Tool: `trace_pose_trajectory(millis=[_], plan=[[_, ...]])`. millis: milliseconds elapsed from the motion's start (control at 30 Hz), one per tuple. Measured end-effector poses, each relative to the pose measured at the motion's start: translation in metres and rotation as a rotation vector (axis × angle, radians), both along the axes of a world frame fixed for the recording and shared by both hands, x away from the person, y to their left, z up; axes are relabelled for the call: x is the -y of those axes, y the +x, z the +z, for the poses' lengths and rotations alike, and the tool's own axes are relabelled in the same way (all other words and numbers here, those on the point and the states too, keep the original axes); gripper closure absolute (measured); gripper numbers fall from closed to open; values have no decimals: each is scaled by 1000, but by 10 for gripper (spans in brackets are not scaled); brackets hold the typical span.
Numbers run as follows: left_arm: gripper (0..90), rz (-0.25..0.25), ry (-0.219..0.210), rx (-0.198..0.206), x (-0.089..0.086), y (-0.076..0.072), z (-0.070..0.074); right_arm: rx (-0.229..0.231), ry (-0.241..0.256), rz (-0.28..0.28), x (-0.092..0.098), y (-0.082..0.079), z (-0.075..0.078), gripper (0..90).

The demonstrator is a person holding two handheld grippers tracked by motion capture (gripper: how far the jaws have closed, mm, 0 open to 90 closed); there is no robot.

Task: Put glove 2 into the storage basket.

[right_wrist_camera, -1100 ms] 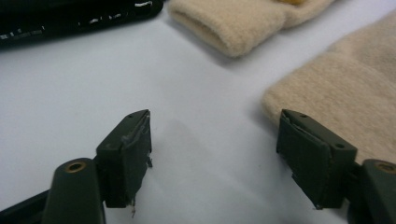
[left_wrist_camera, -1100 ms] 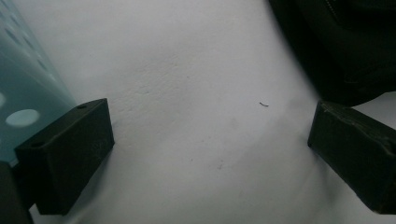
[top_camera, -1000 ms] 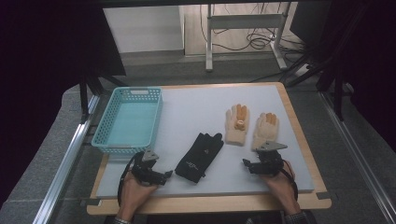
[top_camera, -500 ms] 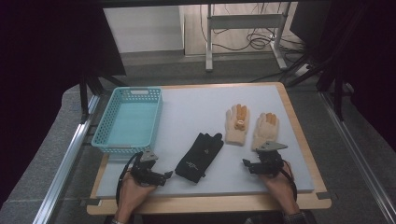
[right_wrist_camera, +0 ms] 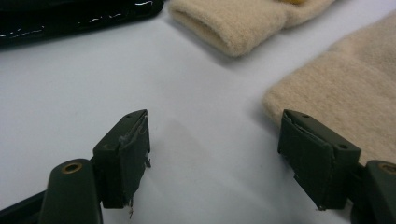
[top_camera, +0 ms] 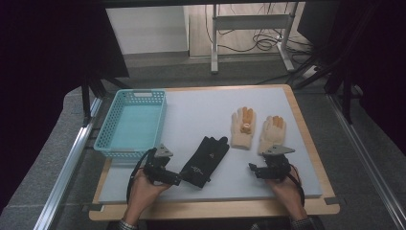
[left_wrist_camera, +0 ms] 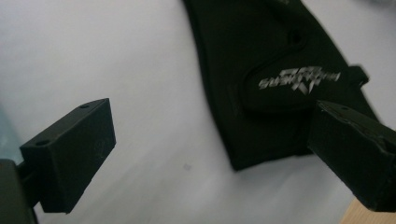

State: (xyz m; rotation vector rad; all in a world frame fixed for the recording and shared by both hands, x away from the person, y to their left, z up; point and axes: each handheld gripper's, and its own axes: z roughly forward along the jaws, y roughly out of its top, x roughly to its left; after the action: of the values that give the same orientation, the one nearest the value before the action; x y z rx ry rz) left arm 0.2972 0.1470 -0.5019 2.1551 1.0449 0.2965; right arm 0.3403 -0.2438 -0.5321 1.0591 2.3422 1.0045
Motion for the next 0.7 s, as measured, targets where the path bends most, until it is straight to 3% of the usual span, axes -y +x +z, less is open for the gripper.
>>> trace_pose_trajectory(millis=[300,633,700], plan=[[5,-36,-45,-45,38,25,8,-1,1,0,0,0,0,246],[0,-43,44,-57,91,43,-3,-3,3,2,0,0,0,242],[0,-26,76,-42,97,43,-7,-3,3,2,0,0,0,241]])
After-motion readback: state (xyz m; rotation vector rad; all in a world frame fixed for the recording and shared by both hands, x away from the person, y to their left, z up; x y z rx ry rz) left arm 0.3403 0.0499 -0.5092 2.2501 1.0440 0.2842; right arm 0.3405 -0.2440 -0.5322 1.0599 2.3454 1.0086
